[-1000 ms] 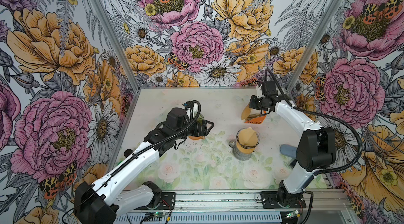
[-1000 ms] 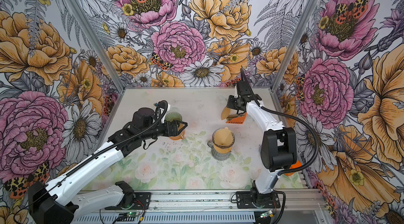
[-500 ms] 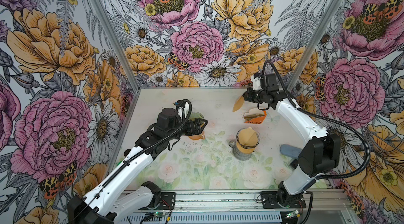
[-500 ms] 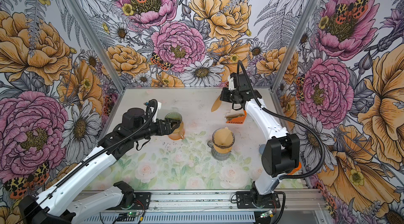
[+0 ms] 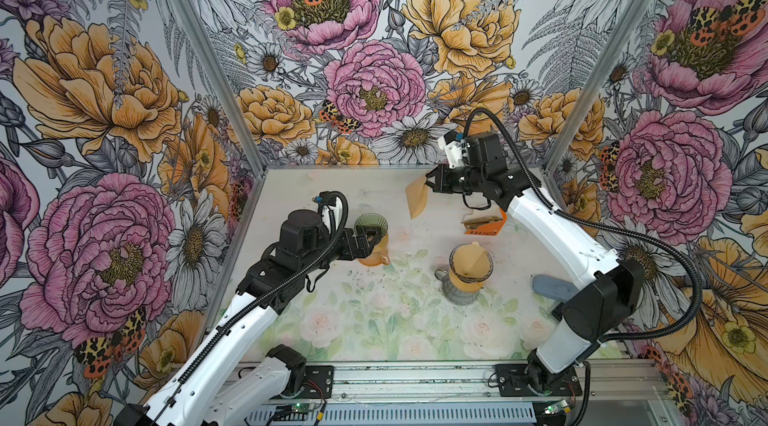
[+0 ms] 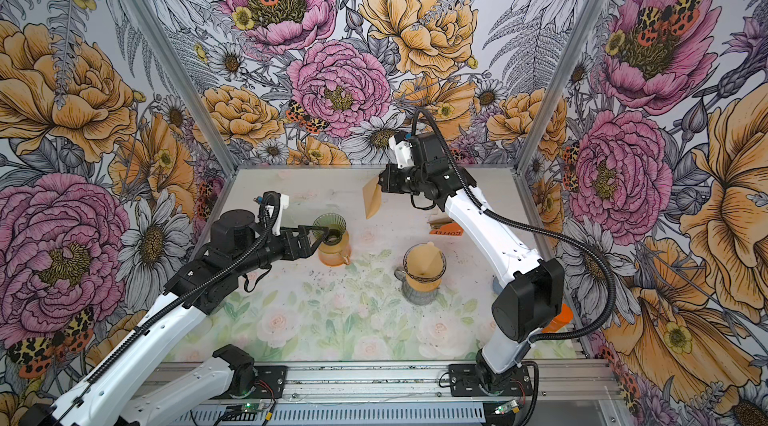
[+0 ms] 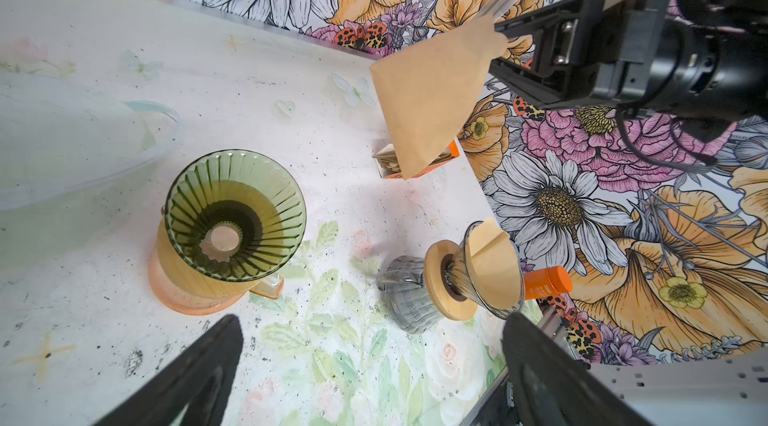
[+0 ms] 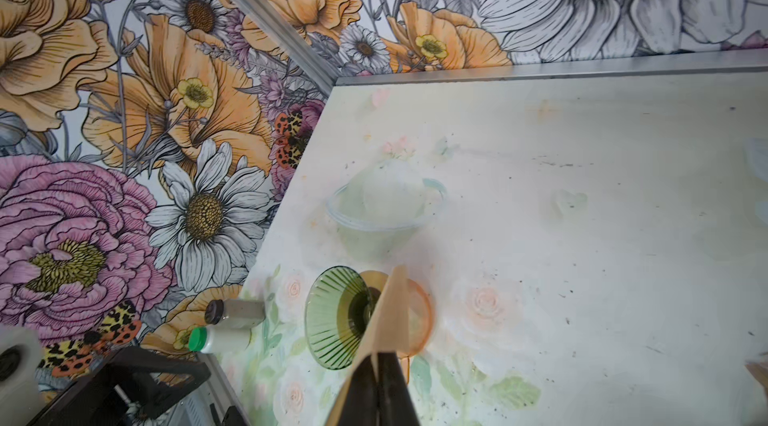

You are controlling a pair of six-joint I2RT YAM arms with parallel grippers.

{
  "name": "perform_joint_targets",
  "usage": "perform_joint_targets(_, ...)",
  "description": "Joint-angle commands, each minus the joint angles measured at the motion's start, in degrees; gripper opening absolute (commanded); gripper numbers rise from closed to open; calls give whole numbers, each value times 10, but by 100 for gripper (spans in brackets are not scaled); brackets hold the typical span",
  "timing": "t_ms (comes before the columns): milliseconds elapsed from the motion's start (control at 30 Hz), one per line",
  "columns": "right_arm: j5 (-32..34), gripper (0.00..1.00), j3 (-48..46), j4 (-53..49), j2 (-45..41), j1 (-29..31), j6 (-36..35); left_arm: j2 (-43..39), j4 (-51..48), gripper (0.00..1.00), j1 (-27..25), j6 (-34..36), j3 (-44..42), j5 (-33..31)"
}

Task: Place the coffee filter in the dripper
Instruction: 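Carry the filter over the green dripper with the right gripper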

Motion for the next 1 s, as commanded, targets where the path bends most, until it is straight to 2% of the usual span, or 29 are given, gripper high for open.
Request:
perform_joint_targets(0, -15, 4, 28, -16, 13, 25, 7, -17, -7, 99, 9, 15, -9, -6)
perform_joint_targets(367, -13, 5, 90, -45, 82, 95, 5, -38, -10, 99, 33, 5, -16, 14)
perform_joint_targets(700, 24, 5, 111, -69, 139, 111, 11, -23, -10, 99, 32, 7, -12, 19)
perform_joint_targets(967, 26, 7, 110, -72, 157, 112, 15, -7, -10, 99, 31, 6, -9, 14)
